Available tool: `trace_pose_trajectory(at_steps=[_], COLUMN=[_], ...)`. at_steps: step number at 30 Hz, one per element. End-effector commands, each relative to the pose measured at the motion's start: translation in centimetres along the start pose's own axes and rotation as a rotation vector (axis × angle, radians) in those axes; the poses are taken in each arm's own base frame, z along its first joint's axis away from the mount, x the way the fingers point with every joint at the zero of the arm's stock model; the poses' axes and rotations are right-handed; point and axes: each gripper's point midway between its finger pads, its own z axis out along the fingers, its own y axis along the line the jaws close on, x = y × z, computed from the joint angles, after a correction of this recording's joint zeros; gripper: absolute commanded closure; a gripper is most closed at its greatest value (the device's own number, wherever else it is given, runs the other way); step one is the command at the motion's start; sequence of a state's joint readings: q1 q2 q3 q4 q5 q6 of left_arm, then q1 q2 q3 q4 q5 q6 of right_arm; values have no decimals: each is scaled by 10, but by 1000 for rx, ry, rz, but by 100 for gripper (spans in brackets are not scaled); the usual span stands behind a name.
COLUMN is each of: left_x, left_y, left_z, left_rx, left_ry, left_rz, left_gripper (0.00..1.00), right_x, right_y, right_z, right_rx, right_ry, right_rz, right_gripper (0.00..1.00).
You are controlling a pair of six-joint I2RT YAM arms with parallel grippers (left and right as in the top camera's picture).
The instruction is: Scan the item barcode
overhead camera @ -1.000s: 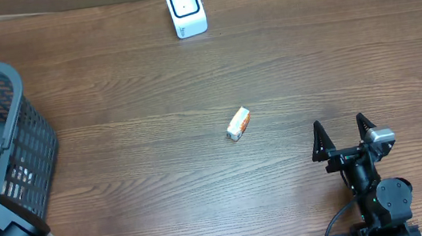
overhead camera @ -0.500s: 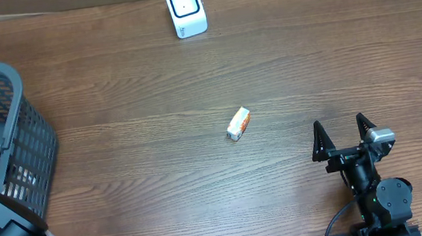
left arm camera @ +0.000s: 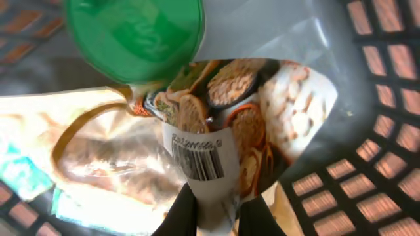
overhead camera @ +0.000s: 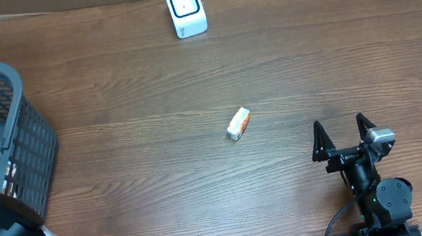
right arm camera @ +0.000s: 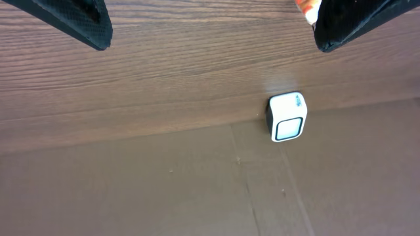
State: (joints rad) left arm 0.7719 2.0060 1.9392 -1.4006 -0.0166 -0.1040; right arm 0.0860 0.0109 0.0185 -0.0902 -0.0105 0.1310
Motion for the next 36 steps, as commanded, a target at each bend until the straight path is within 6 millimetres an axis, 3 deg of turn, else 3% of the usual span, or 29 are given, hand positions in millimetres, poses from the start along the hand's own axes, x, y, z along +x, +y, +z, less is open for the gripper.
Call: trace_pose_trajectory(at_steps=[1,11,16,19,20,23,28,32,36], left_x=[-10,-11,-7,-1,2,8,19,22,24], left_y=[-3,-12,-11,-7,-5,2,9,14,30], left_z=[-30,-103,-119,-113,-110,-95,-60,-40,-29], left_rx=[20,88,89,69,54,22,16,68,127], left_ry=[-59,-166,-192,-158,-144,-92,8,47,68], left_rz=[-38,-37,-37,-38,-39,-45,-48,-54,-97], left_gripper=[96,96,96,96,91,66,47,43,41], right_x=[2,2,2,2,2,2,2,2,2], right_y=[0,0,0,0,0,0,0,0,0], right_z=[0,0,0,0,0,0,0,0,0], right_rx=[2,2,2,2,2,2,2,2,2], right_ry=[-4,-4,-4,-4,-4,-4,-4,-4,-4], right_rz=[-1,-1,-1,-1,-1,-1,-1,-1,-1], right_gripper=[0,0,0,0,0,0,0,0,0])
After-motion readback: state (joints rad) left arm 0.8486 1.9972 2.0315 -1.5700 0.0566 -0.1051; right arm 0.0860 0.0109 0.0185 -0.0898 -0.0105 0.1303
